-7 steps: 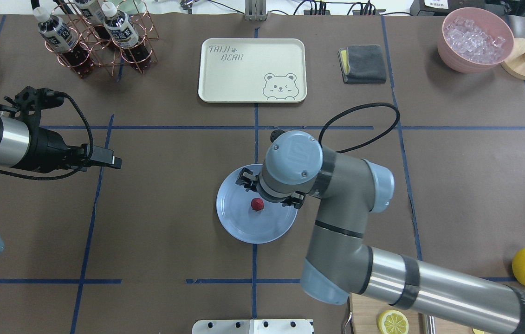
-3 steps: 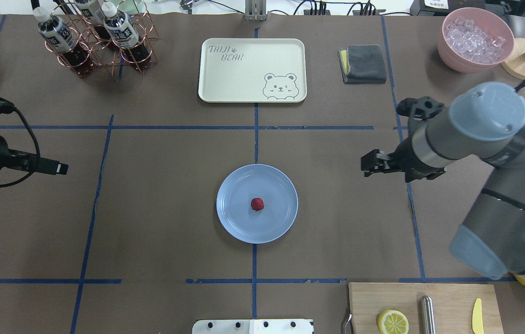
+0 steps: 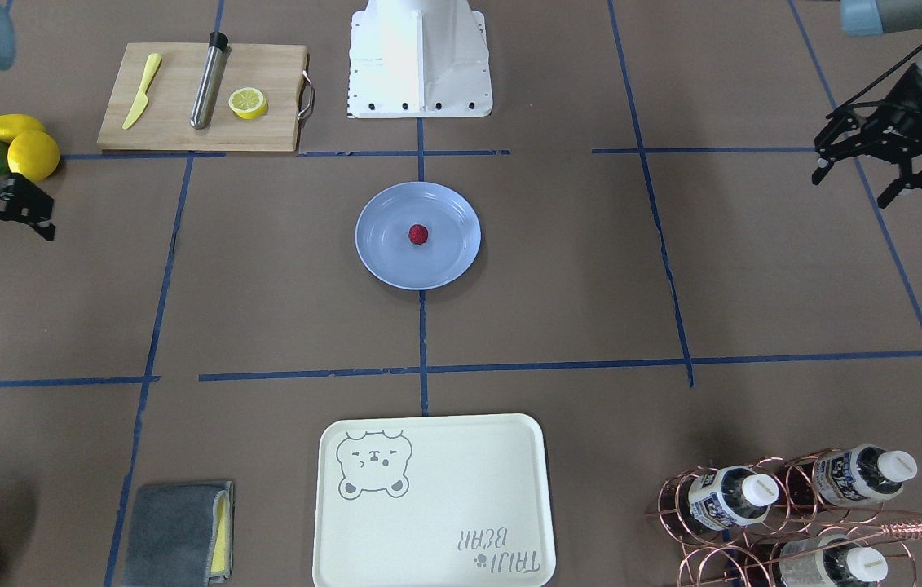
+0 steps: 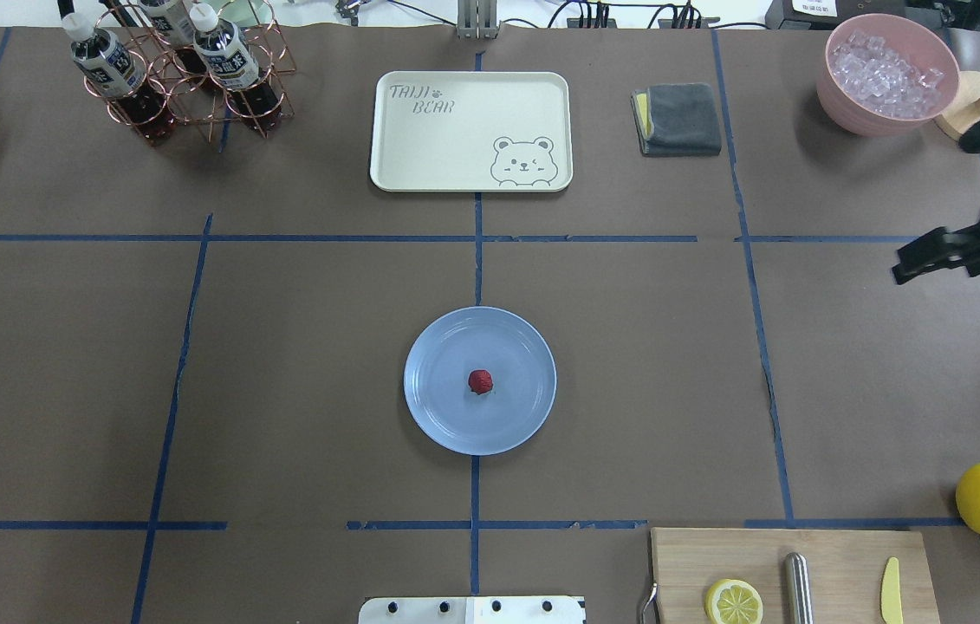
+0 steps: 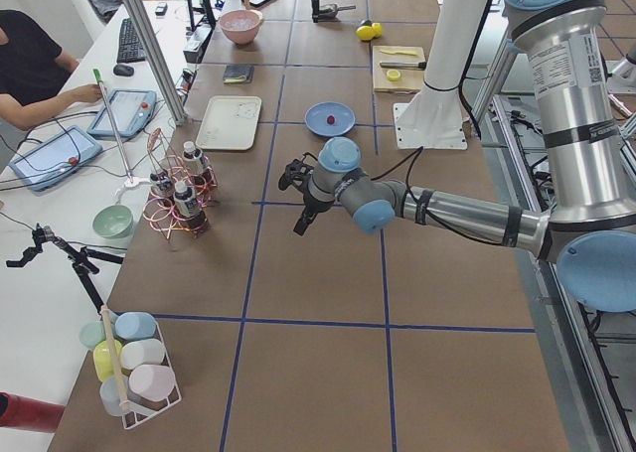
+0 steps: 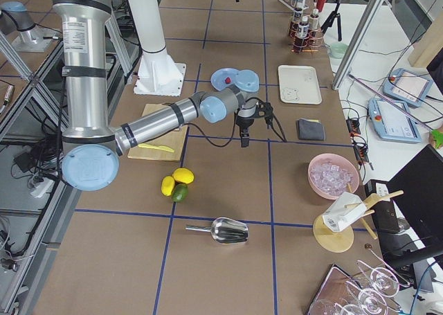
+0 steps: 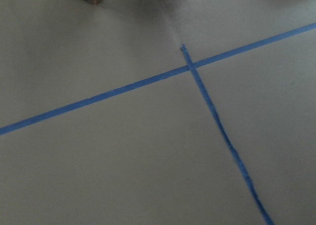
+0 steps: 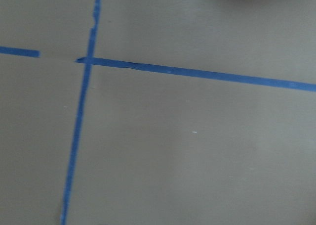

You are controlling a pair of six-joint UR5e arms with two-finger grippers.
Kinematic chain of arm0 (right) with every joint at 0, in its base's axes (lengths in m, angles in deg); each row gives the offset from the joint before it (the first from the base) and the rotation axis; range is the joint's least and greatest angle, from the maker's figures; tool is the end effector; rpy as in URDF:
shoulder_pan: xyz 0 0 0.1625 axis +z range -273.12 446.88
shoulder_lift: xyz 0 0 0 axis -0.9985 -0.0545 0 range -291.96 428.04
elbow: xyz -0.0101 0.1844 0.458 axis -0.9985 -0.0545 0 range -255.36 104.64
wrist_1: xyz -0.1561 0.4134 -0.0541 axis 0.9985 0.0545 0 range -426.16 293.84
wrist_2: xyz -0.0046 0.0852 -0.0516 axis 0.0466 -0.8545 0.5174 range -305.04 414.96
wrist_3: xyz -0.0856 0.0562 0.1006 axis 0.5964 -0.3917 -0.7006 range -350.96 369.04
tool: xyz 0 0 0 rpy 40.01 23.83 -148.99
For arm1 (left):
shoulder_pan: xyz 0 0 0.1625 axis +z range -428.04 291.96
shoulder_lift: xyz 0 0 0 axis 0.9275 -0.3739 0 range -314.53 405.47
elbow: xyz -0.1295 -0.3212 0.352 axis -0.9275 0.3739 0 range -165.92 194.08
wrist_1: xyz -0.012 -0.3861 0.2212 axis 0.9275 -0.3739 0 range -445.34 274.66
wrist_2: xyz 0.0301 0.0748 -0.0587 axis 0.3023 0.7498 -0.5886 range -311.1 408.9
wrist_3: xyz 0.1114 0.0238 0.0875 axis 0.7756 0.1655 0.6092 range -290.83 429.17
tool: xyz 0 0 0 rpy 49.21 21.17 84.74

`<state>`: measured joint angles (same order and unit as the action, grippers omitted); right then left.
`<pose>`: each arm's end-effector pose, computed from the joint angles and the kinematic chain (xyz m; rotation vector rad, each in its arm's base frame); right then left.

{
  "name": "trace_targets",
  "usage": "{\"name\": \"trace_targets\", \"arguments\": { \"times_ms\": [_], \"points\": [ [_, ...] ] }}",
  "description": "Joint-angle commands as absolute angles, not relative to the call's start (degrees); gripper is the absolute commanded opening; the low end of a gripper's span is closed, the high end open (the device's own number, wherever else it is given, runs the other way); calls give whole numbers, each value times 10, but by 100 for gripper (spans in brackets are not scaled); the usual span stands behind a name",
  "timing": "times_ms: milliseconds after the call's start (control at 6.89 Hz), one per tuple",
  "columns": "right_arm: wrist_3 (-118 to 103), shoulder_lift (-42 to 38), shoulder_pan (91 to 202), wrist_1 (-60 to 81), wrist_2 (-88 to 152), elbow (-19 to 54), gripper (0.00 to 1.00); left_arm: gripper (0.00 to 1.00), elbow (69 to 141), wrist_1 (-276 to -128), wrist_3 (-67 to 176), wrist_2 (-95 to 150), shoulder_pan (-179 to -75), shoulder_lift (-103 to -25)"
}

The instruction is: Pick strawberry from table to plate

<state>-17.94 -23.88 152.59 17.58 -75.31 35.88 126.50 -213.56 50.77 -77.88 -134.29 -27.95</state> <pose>-0.1775 -0.4920 0.5713 0.0867 -0.8074 -0.1125 0.1314 -0.4156 0.6059 0.4742 0.8375 0.3328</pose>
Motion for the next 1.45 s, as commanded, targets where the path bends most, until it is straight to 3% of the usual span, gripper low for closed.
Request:
{"name": "trace_targets", "arguments": {
  "times_ms": [0,580,1305],
  "points": [
    [46,-285,1652,183,-792,302,100,99,1238,-2054,672,-850,-1474,-263],
    [147,-326,1719,205,-829,288,100,100,1252,-1707,815,-850,-1594,-324],
    [143,-308,1717,261,-825,293,100,100,1203,-1698,816,-864,-1591,-334]
  ]
}}
